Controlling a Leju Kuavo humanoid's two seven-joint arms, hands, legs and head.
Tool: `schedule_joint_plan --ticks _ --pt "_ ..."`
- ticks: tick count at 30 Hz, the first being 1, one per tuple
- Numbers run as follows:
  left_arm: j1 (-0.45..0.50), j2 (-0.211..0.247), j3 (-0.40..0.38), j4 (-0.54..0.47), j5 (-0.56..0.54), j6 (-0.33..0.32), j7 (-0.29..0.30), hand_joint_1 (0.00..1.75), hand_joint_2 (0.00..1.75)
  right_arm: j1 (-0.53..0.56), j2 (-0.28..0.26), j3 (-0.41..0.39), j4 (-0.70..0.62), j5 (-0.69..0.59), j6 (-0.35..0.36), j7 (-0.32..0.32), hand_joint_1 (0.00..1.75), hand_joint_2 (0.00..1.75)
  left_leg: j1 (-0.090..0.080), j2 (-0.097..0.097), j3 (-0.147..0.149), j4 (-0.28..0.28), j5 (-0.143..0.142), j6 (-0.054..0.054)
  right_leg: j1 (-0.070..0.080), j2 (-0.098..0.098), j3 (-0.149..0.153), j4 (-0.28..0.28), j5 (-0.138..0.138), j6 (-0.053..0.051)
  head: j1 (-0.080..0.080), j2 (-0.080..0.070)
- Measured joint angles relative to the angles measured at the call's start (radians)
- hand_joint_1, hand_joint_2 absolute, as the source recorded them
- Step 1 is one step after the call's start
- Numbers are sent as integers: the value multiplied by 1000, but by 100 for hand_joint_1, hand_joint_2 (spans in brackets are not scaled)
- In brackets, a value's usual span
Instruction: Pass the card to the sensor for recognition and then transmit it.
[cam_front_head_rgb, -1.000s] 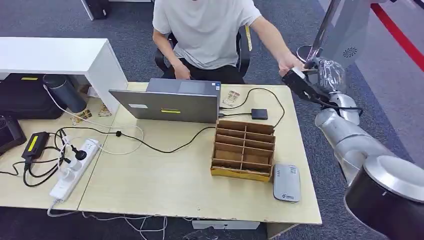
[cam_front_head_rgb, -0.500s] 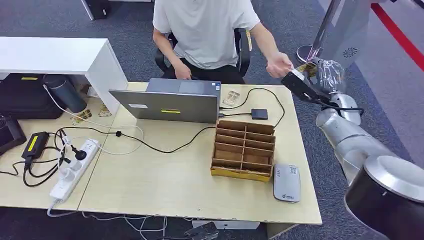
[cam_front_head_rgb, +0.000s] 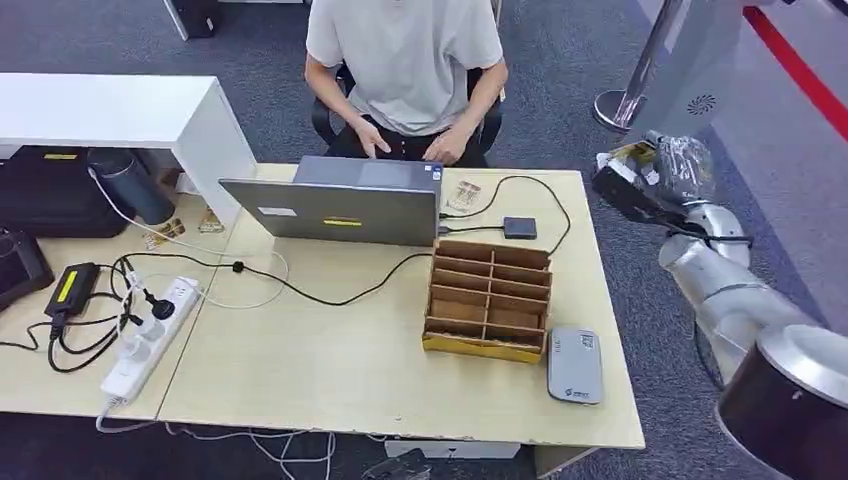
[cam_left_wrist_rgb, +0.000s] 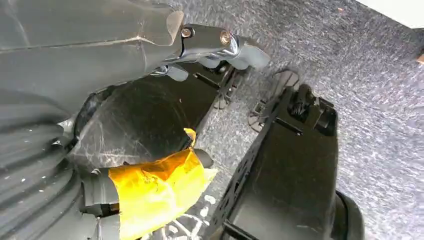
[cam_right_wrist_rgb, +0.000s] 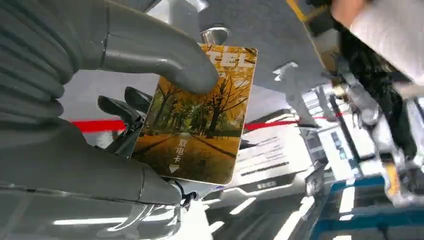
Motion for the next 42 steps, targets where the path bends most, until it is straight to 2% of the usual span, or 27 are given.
schedule_joint_plan --ticks 1,2,3,4,5,6,7,9,11,12,14,15,18,24,42 --pt "5 1 0 -6 8 5 -1 0 175 126 -36 -80 -180 172 26 167 175 175 15 -6 11 -4 -4 -5 14 -5 22 -14 -1 -3 2 0" --pt "10 3 0 -8 14 8 -2 0 175 286 -56 -186 -383 397 71 324 175 175 22 -15 23 -4 -8 -10 22 -13 38 -25 -1 -8 17 0" --pt "13 6 0 -9 19 11 -3 0 175 439 -80 -291 -543 682 84 421 175 175 23 -16 20 -3 -12 -12 25 -14 38 -25 -1 -8 43 0" --pt "19 7 0 -9 24 14 -3 0 175 546 -80 -425 -683 954 73 447 175 175 19 -12 16 -2 -12 -11 19 -10 28 -19 -1 -8 46 0" --pt "21 11 0 -9 27 17 -2 0 175 631 -94 -553 -783 1191 77 416 175 175 14 -11 13 -2 -11 -10 14 -8 19 -15 -2 -9 23 0" --pt "23 14 0 -9 32 19 -3 0 175 701 -104 -698 -875 1385 80 405 175 175 10 -11 10 -2 -9 -9 11 -10 14 -14 -5 -8 14 0" --pt "26 19 0 -9 33 21 -4 0 175 760 -118 -855 -954 1543 85 398 175 175 8 -14 9 -3 -8 -8 10 -14 12 -13 -6 -8 14 0" --pt "36 26 0 -9 41 25 -7 0 175 853 -132 -1084 -1072 1667 102 388 175 175 8 -16 5 -3 -8 -9 9 -16 11 -12 -7 -10 16 0" --pt "40 31 0 -9 48 28 -8 0 175 924 -140 -1210 -1162 1564 116 375 175 175 6 -7 6 -3 -8 -8 9 -8 9 -12 -6 -11 16 0" --pt "39 32 0 -9 50 28 -9 0 175 949 -141 -1245 -1202 1435 122 368 175 175 6 -2 7 -4 -9 -9 8 -3 8 -12 -5 -11 16 0" --pt "37 34 0 -9 53 29 -10 0 175 991 -140 -1276 -1257 1182 130 362 175 175 5 6 9 -4 -10 -9 8 4 6 -11 -4 -12 15 0" --pt "36 34 0 -9 55 29 -10 0 175 1015 -141 -1285 -1279 1137 133 356 175 175 3 6 9 -4 -10 -9 7 4 5 -10 -4 -12 14 0" --pt "36 36 0 -11 62 29 -10 0 175 1051 -141 -1324 -1327 1150 135 350 175 175 2 6 9 -4 -9 -9 6 4 4 -9 -4 -12 15 0" --pt "33 35 0 -11 65 29 -11 0 175 1079 -141 -1341 -1367 1164 139 344 175 175 1 7 9 -4 -9 -9 5 6 4 -7 -3 -12 15 0" --pt "28 36 0 -11 83 20 -12 0 175 1081 -141 -1328 -1372 1166 144 338 175 175 1 7 9 -4 -9 -9 5 6 4 -7 -3 -11 15 0"
